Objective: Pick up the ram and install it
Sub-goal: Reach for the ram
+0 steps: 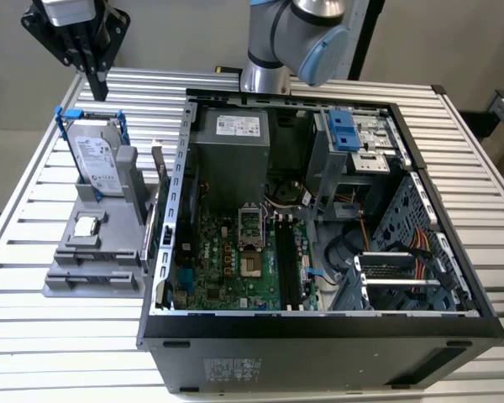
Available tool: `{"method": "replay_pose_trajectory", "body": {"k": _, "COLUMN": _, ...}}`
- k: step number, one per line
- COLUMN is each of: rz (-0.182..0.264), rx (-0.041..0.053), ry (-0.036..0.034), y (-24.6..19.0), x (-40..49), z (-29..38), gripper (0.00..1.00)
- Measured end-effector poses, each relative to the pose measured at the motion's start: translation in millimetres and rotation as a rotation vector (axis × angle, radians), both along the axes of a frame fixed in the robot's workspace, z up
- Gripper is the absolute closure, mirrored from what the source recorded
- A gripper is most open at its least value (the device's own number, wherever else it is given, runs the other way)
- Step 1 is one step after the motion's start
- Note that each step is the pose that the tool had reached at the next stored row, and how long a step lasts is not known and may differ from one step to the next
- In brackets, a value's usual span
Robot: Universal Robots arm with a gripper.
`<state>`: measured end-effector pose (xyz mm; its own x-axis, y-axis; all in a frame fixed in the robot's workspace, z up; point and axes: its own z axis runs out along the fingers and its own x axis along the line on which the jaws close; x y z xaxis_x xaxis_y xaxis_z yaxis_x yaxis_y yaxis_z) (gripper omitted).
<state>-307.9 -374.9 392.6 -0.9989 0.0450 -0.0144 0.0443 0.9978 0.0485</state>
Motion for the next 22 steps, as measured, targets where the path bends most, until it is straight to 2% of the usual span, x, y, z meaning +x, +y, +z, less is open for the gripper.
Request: {"method": "replay_pose_trajectory", "body": {"k": 22, "rz": 0.0, "rx": 0.0, "ry": 0.0, "y": 9.6, "x": -21.8, "z": -0.3, "gripper": 1.0}}
